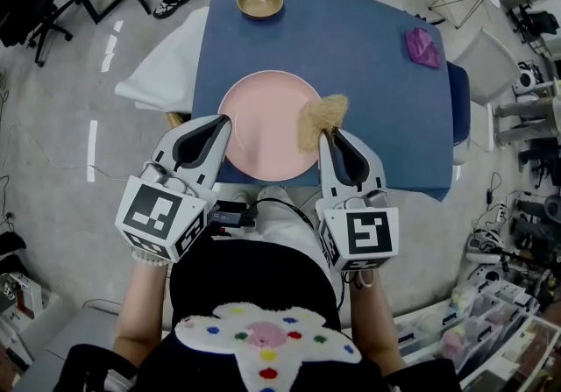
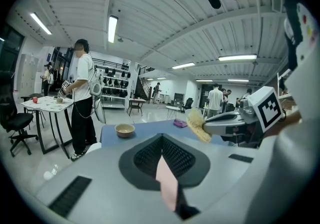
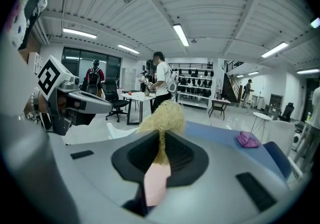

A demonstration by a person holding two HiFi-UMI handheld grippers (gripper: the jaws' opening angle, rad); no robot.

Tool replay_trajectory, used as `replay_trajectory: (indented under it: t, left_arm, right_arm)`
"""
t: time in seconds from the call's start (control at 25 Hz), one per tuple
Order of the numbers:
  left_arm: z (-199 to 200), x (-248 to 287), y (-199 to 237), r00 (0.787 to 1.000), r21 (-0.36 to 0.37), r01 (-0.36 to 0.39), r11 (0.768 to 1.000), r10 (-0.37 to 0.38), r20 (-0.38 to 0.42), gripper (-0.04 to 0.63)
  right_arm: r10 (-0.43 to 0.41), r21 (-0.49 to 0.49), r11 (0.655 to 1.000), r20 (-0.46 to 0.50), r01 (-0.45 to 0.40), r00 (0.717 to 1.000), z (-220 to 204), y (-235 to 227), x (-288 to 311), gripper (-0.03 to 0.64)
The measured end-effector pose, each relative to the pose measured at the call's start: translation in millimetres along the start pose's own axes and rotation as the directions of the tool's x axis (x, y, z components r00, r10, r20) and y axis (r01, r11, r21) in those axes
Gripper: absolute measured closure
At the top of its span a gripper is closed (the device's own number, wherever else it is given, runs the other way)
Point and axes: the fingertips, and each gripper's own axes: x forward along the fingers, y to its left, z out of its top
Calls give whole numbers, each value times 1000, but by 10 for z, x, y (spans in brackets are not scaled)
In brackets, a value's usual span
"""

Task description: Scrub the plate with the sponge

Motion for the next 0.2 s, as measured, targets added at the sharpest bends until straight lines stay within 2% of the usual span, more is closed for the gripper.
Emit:
replay_trajectory:
  t: [0.2]
  left_arm:
    - [-7, 41, -64, 1000, -6, 7, 1000, -7, 6, 584]
  right_arm:
    - [-8, -2, 1000, -5, 8, 1000, -37, -46, -29, 572]
